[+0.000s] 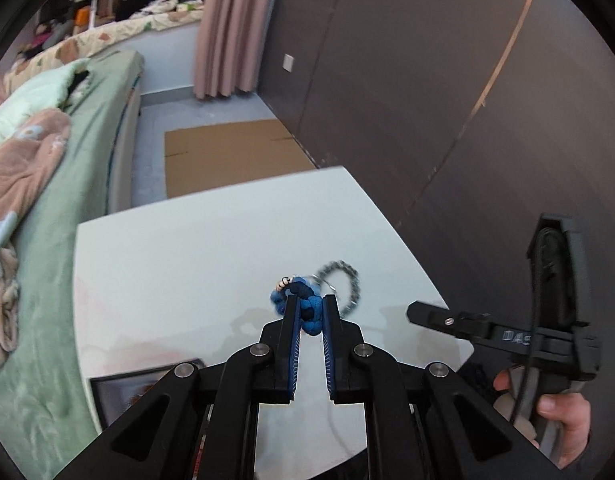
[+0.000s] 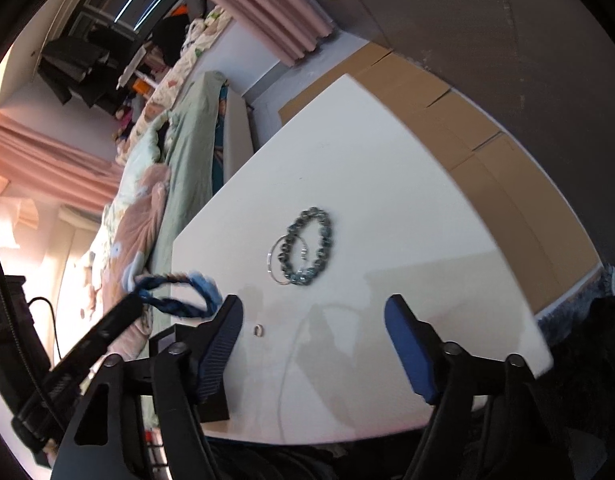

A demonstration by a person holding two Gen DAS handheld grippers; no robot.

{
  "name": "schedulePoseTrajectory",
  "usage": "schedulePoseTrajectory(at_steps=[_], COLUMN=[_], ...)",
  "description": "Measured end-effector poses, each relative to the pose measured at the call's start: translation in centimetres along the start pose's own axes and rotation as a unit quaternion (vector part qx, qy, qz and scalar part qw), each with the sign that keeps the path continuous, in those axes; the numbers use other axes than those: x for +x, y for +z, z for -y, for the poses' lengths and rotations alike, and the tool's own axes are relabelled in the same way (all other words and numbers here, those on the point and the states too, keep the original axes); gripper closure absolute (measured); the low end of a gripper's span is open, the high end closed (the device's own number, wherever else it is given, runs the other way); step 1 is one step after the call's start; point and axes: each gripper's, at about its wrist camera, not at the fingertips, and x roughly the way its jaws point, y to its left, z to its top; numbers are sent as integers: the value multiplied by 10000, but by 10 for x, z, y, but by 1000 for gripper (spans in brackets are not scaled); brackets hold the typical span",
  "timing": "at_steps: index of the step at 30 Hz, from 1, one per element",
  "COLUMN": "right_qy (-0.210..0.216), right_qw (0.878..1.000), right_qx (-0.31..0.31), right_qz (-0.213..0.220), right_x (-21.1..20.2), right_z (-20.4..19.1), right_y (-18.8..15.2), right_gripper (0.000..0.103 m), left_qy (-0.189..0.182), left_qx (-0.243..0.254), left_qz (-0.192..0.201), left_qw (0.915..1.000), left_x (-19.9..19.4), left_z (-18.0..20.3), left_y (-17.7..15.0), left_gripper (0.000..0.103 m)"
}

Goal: Organize jewelry
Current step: 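Carry the keychain toward the box with the left tool while right tool grasps the grey bead bracelet, then open the left tool over the box while right tool lowers the bead bracelet into it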

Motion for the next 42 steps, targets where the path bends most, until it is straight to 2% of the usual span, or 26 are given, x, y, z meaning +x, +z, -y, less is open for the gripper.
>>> schedulePoseTrajectory(at_steps=[5,7,11,13,16,21,23,25,26,27,29,33,37,42], right_qy=[-135,-129,-210,-242,-327,-797,-1231,-1488,-1647,-1720,-1810,-1589,-1049,-597], right_qw=[9995,9991,9982,9975,9962,9916,9847,9796,9754,9733,9697,9758,9878,9938], right_qx=[-76,-113,-235,-299,-412,-636,-806,-1019,-1153,-1211,-1323,-1285,-1015,-925], right_qz=[-273,-379,-516,-592,-694,-798,-933,-889,-906,-920,-970,-780,-540,-170], right_x=[28,39,59,68,81,101,113,114,115,116,115,98,65,23], right_z=[-14,-20,-33,-40,-50,-62,-64,-71,-76,-78,-81,-79,-81,-93], right_y=[10,12,17,18,22,26,25,24,23,24,21,20,16,12], right_gripper=[43,52,54,65,67,76,78,87,87,91,92,92,92,92], left_qy=[68,89,115,110,89,74,71,59,60,59,42,-16,-81,-174], left_qx=[-238,-311,-454,-514,-597,-670,-700,-756,-779,-815,-890,-964,-1005,-984], left_qz=[122,158,174,171,150,155,173,191,196,200,206,200,185,158], left_qw=[9996,9994,9988,9985,9981,9976,9974,9969,9968,9965,9958,9951,9947,9949], left_x=[-10,-14,-16,-17,-20,-26,-30,-32,-33,-35,-37,-43,-50,-61], left_z=[-25,-34,-51,-58,-66,-74,-77,-80,-81,-83,-86,-89,-88,-85], left_y=[7,7,6,3,0,-7,-10,-12,-13,-15,-17,-23,-30,-40], left_gripper=[92,92,92,92,92,92,92,92,92,92,92,92,92,92])
